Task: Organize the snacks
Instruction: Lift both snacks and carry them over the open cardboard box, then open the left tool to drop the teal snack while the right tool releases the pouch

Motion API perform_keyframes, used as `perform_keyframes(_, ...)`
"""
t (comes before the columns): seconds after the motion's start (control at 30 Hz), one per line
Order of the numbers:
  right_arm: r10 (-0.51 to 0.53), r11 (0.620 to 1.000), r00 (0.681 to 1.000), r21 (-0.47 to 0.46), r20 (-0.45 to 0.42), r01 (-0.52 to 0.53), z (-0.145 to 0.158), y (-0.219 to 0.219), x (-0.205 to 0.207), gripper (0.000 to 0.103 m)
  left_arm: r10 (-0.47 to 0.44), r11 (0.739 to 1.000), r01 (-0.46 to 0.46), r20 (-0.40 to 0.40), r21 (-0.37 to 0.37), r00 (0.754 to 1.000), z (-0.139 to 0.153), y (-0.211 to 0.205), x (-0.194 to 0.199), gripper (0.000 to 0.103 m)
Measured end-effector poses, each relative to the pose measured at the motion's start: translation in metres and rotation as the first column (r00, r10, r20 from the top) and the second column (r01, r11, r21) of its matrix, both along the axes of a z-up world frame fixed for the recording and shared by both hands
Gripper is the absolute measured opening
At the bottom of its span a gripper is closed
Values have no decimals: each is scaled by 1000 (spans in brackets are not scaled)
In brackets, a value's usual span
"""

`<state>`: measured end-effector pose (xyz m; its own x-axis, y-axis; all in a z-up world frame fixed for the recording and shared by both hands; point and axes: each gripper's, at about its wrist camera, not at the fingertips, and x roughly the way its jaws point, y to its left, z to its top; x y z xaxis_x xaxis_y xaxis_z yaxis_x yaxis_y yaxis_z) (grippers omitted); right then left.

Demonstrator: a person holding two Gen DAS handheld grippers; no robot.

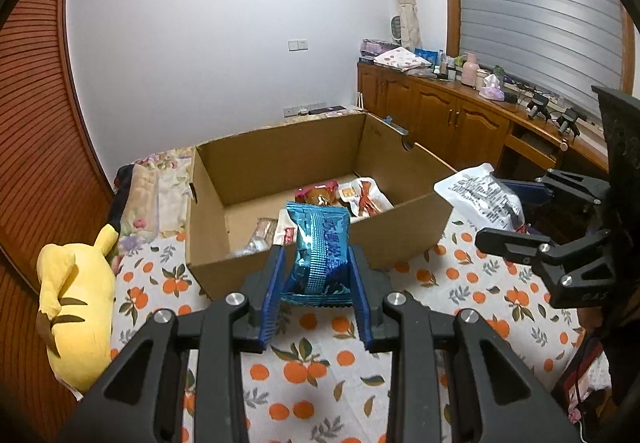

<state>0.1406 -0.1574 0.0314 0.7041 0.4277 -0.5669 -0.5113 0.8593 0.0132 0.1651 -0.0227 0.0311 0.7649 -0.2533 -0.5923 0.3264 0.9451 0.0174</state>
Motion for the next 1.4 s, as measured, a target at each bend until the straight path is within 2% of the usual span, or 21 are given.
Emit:
perform_keyframes(0.4, 10, 1000, 1000, 3, 8, -10, 10, 3, 48, 66, 10, 1000, -10, -20, 4, 1000, 0, 0, 53, 29)
perform_keyframes(0.73, 6, 1000, 1000, -7, -9, -6, 4, 5, 82, 66, 19, 1000, -18, -77, 11, 997, -22, 0, 104, 30)
perform_keyframes(1.13, 12, 999, 997, -38, -80, -15, -17, 18, 134, 66, 61, 998, -58, -126, 26, 990, -36, 8, 137, 33)
perform_keyframes(1.4, 29, 992, 990, -120, -136, -46, -31, 38, 162, 66, 72, 997, -70, -126, 26, 989, -37, 13, 148, 35)
